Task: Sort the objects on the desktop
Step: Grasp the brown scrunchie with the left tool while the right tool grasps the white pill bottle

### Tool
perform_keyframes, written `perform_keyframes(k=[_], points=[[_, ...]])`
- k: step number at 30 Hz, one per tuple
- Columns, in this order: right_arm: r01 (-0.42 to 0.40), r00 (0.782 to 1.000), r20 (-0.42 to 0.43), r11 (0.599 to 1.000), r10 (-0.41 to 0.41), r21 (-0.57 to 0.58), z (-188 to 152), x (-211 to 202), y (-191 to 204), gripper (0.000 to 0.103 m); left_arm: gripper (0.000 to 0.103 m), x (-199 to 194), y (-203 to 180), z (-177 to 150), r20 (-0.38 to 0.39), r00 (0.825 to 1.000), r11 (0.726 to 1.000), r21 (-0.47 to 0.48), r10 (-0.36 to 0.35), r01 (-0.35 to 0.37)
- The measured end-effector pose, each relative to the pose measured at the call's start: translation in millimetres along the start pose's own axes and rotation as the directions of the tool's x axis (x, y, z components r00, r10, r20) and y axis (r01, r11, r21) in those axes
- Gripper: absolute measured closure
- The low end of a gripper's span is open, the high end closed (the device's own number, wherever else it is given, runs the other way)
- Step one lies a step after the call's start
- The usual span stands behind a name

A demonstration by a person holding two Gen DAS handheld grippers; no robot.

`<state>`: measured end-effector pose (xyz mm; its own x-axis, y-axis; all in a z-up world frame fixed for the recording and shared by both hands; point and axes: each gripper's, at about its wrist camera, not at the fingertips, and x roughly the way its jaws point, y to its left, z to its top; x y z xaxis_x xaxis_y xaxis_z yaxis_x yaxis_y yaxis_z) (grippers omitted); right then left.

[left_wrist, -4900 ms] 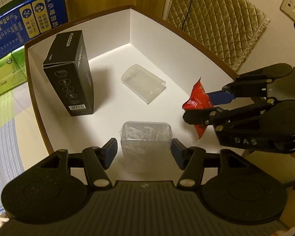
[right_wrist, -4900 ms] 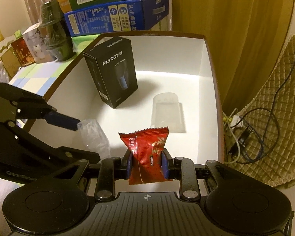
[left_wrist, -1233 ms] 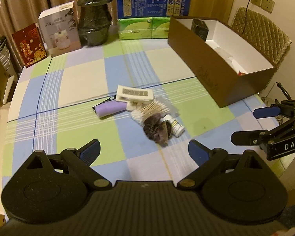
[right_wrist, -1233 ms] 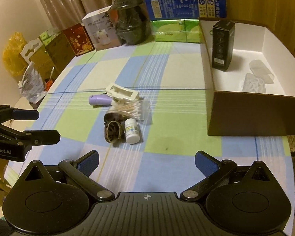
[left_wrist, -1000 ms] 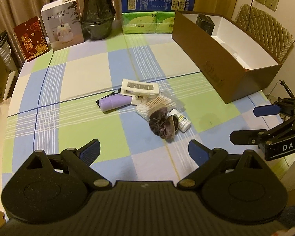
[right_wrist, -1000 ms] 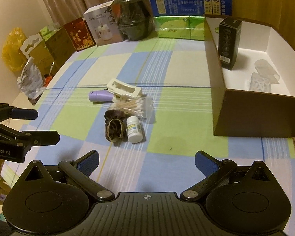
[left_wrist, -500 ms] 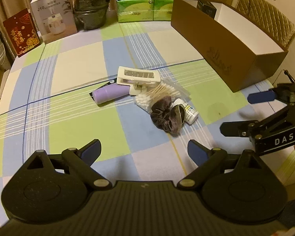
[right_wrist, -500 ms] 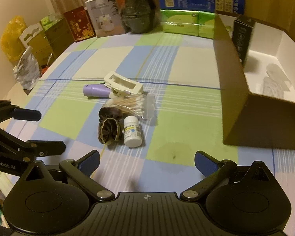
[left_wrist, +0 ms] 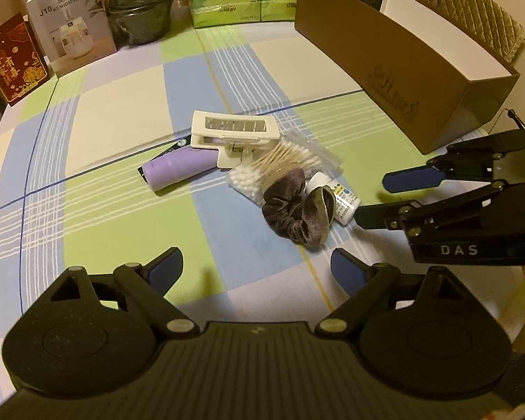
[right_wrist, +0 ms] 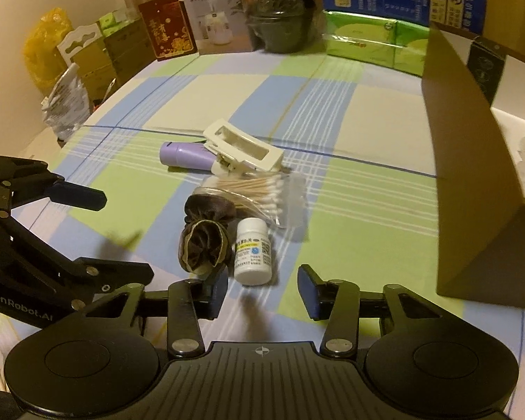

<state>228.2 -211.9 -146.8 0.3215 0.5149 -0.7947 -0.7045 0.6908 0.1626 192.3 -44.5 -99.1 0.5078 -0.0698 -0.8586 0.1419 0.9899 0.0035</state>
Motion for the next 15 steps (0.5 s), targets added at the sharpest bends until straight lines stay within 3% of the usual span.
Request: perform_keyframes(k=[3, 7, 9, 12, 15], points=[[-0.008, 1.0, -0.007, 1.0, 0.008, -0.008, 2.0, 7.5, 0.1, 0.067, 0.014, 4.0, 0.5, 2.7, -0.006, 1.0, 1.0, 0.007, -0.002, 0.002], [-0.024, 0.999, -0.024, 1.0, 0.024, -0.006, 2.2, 14.6, -3.3, 0.081, 0.014, 8.9, 1.2, 5.2, -0.013, 1.0, 1.0, 0.016, -0.012, 0.012], [-0.028, 0.999, -0.023, 1.0, 0.028, 0.001, 1.6, 14.3, -5.9, 0.081, 0.014, 11.2, 0.2, 6.6, -0.014, 1.0, 0.999, 0.024, -0.021, 0.021], [-0.009, 1.0, -0.023, 1.0, 0.009, 0.012, 0.7, 12.4, -10.1, 0.081, 0.014, 15.0, -1.9, 9.3, -0.013, 0.999, 0.999, 0.039, -0.036, 0.036], [0.023, 0.998, -0.051, 0.999, -0.021, 0.041, -0.7, 11.2, -18.6, 0.09, 0.015, 19.0, -4.6, 12.9, -0.008, 0.998, 0.997, 0.057, -0.056, 0.057]])
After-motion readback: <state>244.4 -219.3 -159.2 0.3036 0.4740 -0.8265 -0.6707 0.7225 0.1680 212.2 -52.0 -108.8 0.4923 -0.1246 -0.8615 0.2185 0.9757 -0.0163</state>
